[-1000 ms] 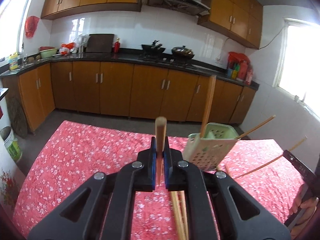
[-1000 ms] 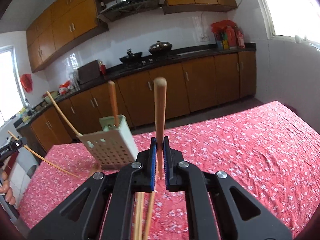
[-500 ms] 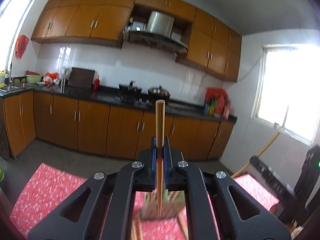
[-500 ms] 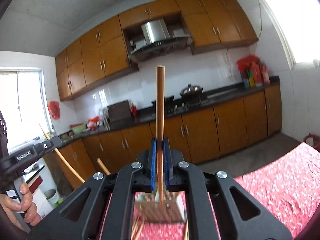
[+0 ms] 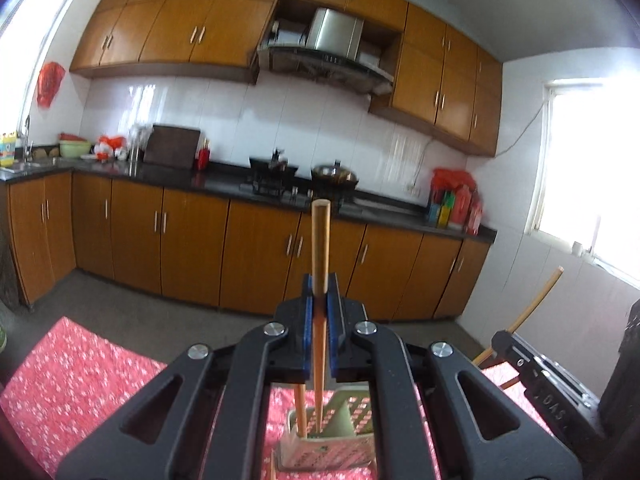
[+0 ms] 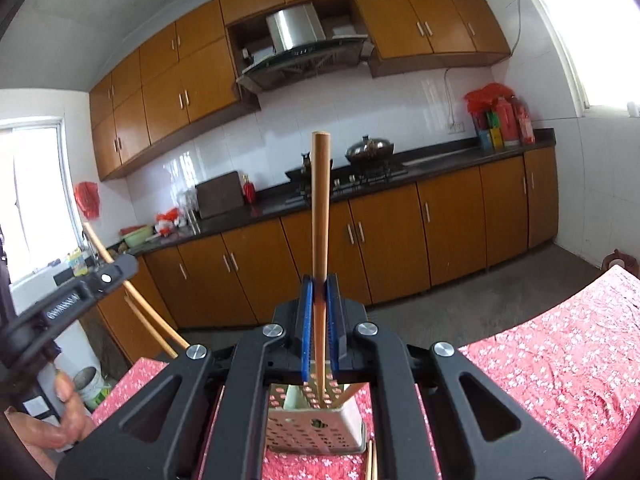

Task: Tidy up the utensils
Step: 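Drop the chopsticks into the holder by opening both tools, then close the right tool on a loose chopstick while the left tool grasps another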

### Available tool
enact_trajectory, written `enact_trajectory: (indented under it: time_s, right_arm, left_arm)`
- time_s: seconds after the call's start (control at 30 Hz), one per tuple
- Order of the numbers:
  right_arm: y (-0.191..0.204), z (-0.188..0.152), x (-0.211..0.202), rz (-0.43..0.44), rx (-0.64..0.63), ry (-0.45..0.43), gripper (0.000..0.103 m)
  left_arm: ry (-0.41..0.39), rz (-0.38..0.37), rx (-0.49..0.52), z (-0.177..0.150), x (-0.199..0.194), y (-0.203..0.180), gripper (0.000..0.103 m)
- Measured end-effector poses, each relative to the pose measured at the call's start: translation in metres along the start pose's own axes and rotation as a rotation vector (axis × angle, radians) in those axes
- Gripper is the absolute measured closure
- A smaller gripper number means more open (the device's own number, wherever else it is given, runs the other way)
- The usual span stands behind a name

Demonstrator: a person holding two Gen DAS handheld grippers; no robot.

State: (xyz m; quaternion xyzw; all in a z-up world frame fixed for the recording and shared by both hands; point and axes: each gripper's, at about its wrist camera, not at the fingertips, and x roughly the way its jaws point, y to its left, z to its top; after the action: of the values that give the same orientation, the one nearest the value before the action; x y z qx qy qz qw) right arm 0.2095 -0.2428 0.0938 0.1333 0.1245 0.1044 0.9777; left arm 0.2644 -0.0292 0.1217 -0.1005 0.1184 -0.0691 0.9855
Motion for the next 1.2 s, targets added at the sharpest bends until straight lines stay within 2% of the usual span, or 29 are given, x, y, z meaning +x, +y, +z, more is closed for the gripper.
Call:
enact_trajectory:
  time_s: [0.1, 0.17, 0.2, 0.4, 0.47, 0.63, 0.77, 0.9, 0.97, 1.03, 1.2]
  right_arm:
    - [0.002, -0.002, 0.0, 0.005, -0.007, 0.013, 0.091]
    - [0.003, 0.0, -0.003, -0.001, -0.005, 0.007, 0.068]
    - [0.004, 0.002, -0.006, -0.001, -0.001, -0.001, 0.064]
    - [0.007, 0.015, -0.028, -0.011, -0.018, -0.039, 0.061]
    - [0.004, 0.019, -0.041, -0.026, -0.022, -0.058, 0.057]
    - [-0.016, 0.011, -0.068, -0.093, -0.018, -0.031, 0.057]
    - [-0.041, -0.025, -0.072, -0.183, -0.031, 0.089, 0.057]
    - [-0.061, -0.081, -0.054, -0.216, -0.014, 0.291, 0.059]
    - [-0.064, -0.116, -0.039, -0.189, 0.003, 0.419, 0.071]
    - [-0.062, -0.14, -0.028, -0.154, 0.014, 0.508, 0.077]
    - [-0.049, -0.179, -0.009, -0.13, -0.012, 0.62, 0.078]
  left_arm:
    - [-0.005, 0.007, 0.008, -0.002, 0.0, 0.002, 0.092]
    - [-0.007, 0.005, 0.002, 0.0, -0.004, 0.003, 0.089]
    - [-0.016, 0.006, 0.001, 0.002, -0.008, 0.004, 0.088]
    - [-0.055, 0.016, -0.008, 0.015, -0.039, 0.01, 0.081]
    - [-0.059, 0.03, -0.012, 0.015, -0.054, 0.015, 0.075]
    - [-0.021, 0.075, -0.012, 0.0, -0.085, 0.039, 0.074]
    - [0.063, 0.152, 0.005, -0.04, -0.098, 0.068, 0.071]
    - [0.218, 0.195, 0.009, -0.095, -0.091, 0.094, 0.071]
    - [0.302, 0.186, -0.003, -0.12, -0.084, 0.102, 0.072]
    - [0.368, 0.172, -0.006, -0.14, -0.078, 0.105, 0.072]
    - [0.473, 0.118, -0.024, -0.176, -0.069, 0.106, 0.072]
